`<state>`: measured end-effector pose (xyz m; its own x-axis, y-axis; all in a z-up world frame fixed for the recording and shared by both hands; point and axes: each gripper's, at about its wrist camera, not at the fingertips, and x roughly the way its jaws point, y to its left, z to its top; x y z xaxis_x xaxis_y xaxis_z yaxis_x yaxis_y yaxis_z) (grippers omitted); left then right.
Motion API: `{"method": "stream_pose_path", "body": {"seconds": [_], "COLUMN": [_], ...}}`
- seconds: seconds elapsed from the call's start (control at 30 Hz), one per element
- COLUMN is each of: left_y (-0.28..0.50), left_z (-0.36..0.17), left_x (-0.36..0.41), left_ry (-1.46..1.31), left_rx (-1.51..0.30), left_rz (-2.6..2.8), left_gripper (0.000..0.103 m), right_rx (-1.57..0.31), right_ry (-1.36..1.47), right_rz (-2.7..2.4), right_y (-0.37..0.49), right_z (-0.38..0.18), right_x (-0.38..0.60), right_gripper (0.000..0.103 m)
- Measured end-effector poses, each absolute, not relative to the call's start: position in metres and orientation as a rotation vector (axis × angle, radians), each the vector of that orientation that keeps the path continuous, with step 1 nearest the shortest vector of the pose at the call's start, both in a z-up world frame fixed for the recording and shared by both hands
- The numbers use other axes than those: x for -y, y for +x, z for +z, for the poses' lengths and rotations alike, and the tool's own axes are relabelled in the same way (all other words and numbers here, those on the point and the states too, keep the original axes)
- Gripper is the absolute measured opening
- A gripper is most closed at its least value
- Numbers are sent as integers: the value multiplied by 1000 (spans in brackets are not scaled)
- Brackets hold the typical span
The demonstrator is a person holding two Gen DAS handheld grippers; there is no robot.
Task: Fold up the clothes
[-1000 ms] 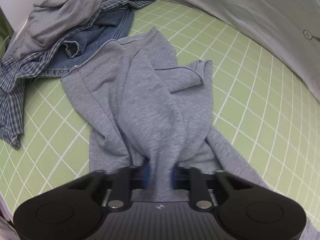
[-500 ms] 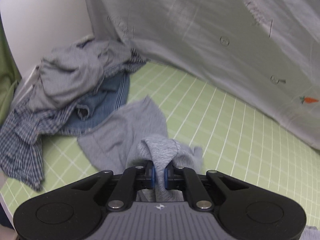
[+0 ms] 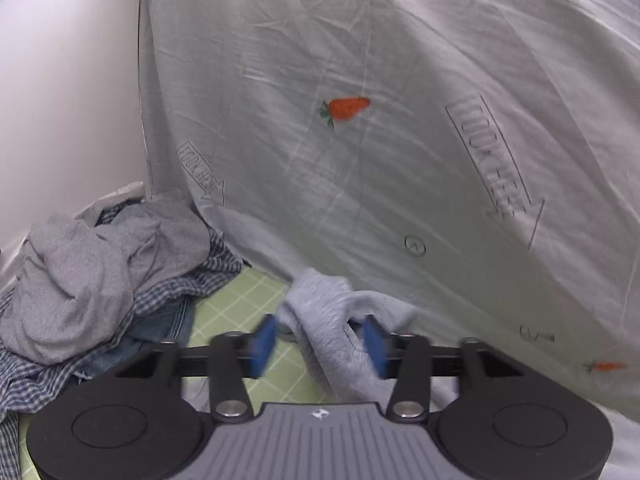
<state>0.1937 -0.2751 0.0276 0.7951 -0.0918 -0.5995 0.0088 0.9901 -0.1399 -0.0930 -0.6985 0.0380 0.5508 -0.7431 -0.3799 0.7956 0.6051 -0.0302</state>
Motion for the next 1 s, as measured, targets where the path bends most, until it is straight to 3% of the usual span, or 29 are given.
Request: {"method": "stream_pose_path", "body": {"seconds": [0.23,0.4,0.77,1.0], "left_y": [123,75,54,42], "left_z": [-53,-81,-111,-129], "left_x": [247,238,304,341], "left_ry": [-50,-17,150,309], "left_rx": [-960,-1104,-1215,-1242], "left_rz": [-20,-67,-300,-480], "left_gripper": [79,79,79,85], "right_rx": [-681,-790,-879,-929], "right_ry": [373,509,503,513], "right_rz": [-895,-871,-799,-812], "right_y": [-152,-184,-163,-161], "right_z": [-52,-95,-122,-132], "right_x": [664,643,626,629], "right_gripper": [85,85,88,89]}}
